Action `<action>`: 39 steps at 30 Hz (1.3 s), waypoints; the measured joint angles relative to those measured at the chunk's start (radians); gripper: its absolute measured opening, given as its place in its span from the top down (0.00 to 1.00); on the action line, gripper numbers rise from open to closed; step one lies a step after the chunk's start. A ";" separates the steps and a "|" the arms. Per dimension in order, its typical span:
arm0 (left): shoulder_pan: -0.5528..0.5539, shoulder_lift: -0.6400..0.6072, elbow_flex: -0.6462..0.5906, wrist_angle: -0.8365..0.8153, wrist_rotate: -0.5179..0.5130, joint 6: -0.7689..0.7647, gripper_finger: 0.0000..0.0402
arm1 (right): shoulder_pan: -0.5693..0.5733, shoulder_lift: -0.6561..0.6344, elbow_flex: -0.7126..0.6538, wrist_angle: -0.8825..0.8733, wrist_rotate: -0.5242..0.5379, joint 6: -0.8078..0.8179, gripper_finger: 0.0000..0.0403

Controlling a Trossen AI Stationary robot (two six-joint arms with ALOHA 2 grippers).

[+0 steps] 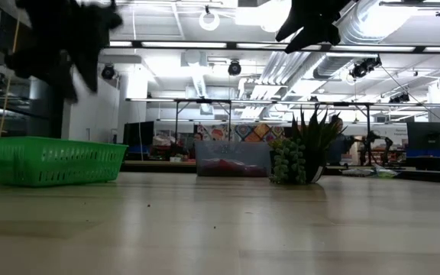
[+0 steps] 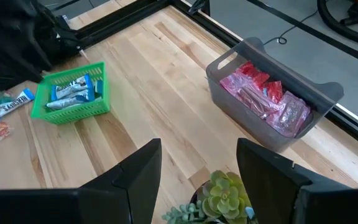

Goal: Sort candy
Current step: Put the white candy into the green bin

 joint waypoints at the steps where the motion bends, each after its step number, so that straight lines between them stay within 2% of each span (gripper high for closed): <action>1: 0.000 -0.043 0.007 0.028 -0.018 0.027 0.58 | 0.000 0.000 0.000 0.000 0.000 0.000 0.49; 4: -0.006 -0.173 0.025 0.185 -0.097 0.206 0.57 | 0.000 0.000 0.000 0.003 0.000 0.000 0.49; 9: -0.019 -0.313 0.027 0.633 -0.153 0.703 0.57 | 0.000 0.000 0.000 0.041 -0.001 0.007 0.49; 13: -0.015 -0.319 0.028 0.933 -0.157 1.124 0.57 | 0.004 0.000 0.000 0.109 -0.076 0.008 0.49; 16: 0.010 -0.285 0.028 1.047 -0.149 1.285 0.57 | 0.015 0.000 0.000 0.176 -0.162 0.001 0.49; 23: 0.077 -0.162 0.027 1.069 -0.008 1.314 0.57 | 0.076 0.000 0.000 0.398 -0.309 -0.128 0.49; 27: 0.091 -0.113 0.027 1.097 0.016 1.314 0.57 | 0.105 0.000 0.000 0.469 -0.313 -0.183 0.49; 35: 0.092 -0.099 0.026 1.126 0.030 1.306 0.57 | 0.108 0.000 0.000 0.464 -0.312 -0.184 0.49; 39: 0.092 -0.120 0.026 1.045 0.060 1.161 0.57 | 0.108 0.000 0.000 0.462 -0.312 -0.184 0.49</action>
